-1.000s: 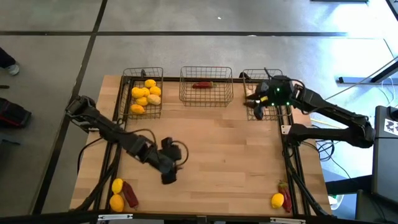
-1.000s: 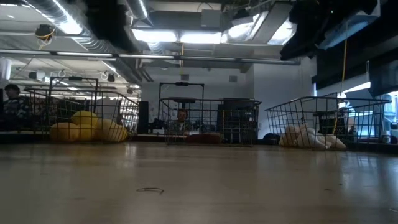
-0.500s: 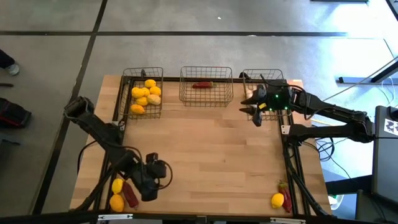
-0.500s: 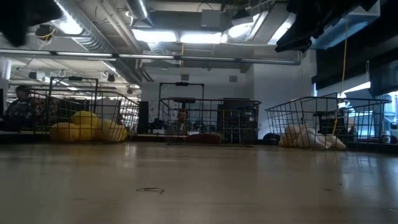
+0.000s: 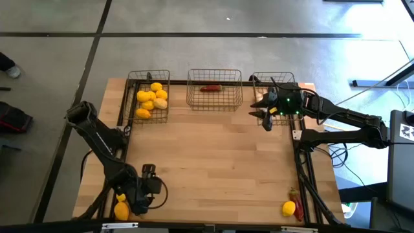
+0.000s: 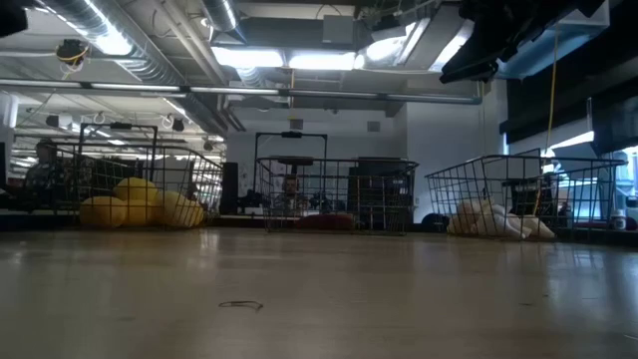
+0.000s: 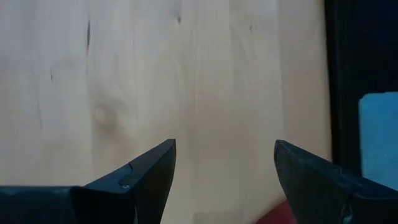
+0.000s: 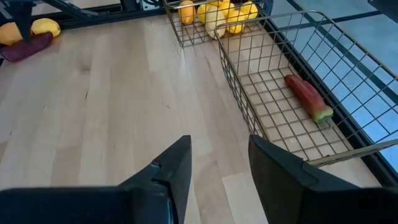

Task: Sort produce into baskets
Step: Put the red chili pepper into the middle gold wire basket

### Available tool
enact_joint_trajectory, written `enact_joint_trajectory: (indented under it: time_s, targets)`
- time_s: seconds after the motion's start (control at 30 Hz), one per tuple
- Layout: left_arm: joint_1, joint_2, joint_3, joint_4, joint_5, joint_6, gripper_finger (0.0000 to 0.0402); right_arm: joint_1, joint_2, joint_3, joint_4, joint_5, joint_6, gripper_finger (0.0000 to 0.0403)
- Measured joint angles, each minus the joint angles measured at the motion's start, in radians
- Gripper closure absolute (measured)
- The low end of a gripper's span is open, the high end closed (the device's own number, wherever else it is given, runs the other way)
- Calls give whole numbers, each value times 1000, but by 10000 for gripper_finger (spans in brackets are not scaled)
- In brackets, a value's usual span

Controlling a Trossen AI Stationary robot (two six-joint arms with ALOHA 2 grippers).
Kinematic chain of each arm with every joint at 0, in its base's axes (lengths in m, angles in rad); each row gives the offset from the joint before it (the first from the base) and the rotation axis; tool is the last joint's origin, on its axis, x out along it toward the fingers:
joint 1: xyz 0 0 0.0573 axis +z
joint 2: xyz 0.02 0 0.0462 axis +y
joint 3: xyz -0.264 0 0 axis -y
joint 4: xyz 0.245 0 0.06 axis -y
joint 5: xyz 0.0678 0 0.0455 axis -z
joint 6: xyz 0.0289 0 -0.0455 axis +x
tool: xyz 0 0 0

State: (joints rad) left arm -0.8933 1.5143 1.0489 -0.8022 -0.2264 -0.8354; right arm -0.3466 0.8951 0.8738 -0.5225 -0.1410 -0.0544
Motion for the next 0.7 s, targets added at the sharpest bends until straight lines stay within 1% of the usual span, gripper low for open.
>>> enact_joint_trajectory:
  time_s: [0.07, 0.13, 0.27, 0.37, 0.43, 0.53, 0.63, 0.7]
  targets:
    - [-5, 0, -21, 0, 19, 2, 137, 0, 0, 0, -1, 0, -1, 246]
    - [-13, 0, -41, 4, 61, 21, 137, 0, 0, 0, -2, 0, -4, 246]
    - [-41, 3, -69, 56, 193, 26, 137, 0, 0, 0, -2, 0, -31, 246]
    - [-69, 23, -69, 67, 266, 28, 137, 0, 0, 0, -2, 0, -36, 246]
    - [-86, 42, -69, 66, 290, 36, 137, 0, 0, 0, -2, 0, -40, 246]
    - [-103, 84, -69, 71, 294, 49, 136, 0, 0, 0, -2, 0, -42, 246]
    - [-110, 125, -70, 114, 300, 50, 136, 0, 0, 0, -3, -1, -49, 246]
    - [-116, 149, -70, 138, 330, 56, 136, 0, 0, 0, -3, 0, -49, 246]
